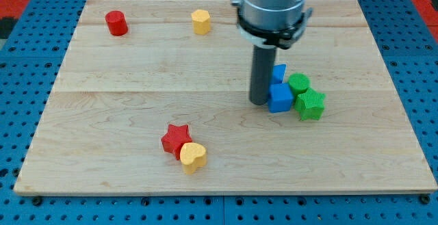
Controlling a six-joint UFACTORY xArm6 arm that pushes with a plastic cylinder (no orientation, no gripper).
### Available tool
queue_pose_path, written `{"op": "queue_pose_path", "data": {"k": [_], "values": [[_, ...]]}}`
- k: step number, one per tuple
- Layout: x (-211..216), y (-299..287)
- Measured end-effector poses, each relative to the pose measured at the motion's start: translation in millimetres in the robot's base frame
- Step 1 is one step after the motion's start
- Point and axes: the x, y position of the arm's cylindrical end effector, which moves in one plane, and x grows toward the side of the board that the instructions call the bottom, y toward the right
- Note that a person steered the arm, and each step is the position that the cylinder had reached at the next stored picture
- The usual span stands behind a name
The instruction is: Move the yellow hexagon to center
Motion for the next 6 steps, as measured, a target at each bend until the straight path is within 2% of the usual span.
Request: {"op": "queue_pose_path", "data": {"k": [1, 2, 3, 4, 5, 6], "values": [[-67, -78], [-151, -40], [-203, -39], [-220, -133], [-198, -169], [-153, -123]]}}
